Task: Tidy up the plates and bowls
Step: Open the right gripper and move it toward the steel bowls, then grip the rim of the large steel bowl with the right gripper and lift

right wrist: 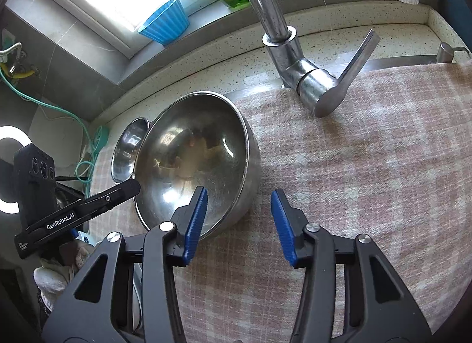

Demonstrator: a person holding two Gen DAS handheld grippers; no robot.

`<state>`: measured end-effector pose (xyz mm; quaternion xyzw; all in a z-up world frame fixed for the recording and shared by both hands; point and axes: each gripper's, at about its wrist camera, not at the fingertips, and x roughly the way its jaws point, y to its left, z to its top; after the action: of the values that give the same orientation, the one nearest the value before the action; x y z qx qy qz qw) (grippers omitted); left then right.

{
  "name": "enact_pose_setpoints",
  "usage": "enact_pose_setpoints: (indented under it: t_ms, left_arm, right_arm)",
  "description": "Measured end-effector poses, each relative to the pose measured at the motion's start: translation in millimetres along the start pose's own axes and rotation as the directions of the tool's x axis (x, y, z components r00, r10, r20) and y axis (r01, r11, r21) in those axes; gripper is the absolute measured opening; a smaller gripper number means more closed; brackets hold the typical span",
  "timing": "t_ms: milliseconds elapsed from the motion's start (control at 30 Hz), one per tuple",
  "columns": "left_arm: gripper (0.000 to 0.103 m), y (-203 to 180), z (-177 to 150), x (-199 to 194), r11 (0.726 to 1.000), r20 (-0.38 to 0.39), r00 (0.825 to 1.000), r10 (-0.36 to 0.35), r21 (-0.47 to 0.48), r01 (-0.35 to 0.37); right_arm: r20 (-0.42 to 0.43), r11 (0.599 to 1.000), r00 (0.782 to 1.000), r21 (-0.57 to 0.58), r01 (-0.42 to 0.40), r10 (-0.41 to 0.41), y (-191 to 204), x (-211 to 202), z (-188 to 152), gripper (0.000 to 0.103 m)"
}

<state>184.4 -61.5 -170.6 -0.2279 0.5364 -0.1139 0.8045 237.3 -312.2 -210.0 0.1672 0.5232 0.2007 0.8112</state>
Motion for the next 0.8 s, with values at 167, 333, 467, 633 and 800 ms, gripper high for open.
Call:
enact_pose_setpoints:
  t_ms: [167,333,467,633,800]
  left_arm:
    - [0.033,-1,2,7,1.0,-0.016,1.0,-0.01,0.01,0.01]
    - [0.017,-8,1,12,0.999,-0.028,1.0,-0.01,0.033,0.011]
    - [0.017,-10,0,12,0.999,-0.026,1.0,0.001,0.042,0.001]
    - [0.017,-12,-4,6,0.999,-0.018,1.0,0.002,0.044,-0.002]
    - [0.017,-16,-16,-5,0.998,-0.014,1.0,-0.002,0.062,0.003]
  right_arm:
    - [-0.022,1.0,1.0,-0.007,0.001,-0.001,1,8,-1,0.036]
    - [-0.026,1.0,1.0,-0.021,0.011,-0.011,5,11,-2,0.028]
    - [-0.018,0.999,0.999,-0.028,0.031,-0.031,8,9,-3,0.027]
    - [-0.015,0.998,0.999,-0.046,0.043,-0.044,14,3,-12,0.027]
    - [0.0,0.999,0.999,-0.038,0.032,-0.032,17,-11,-25,0.027]
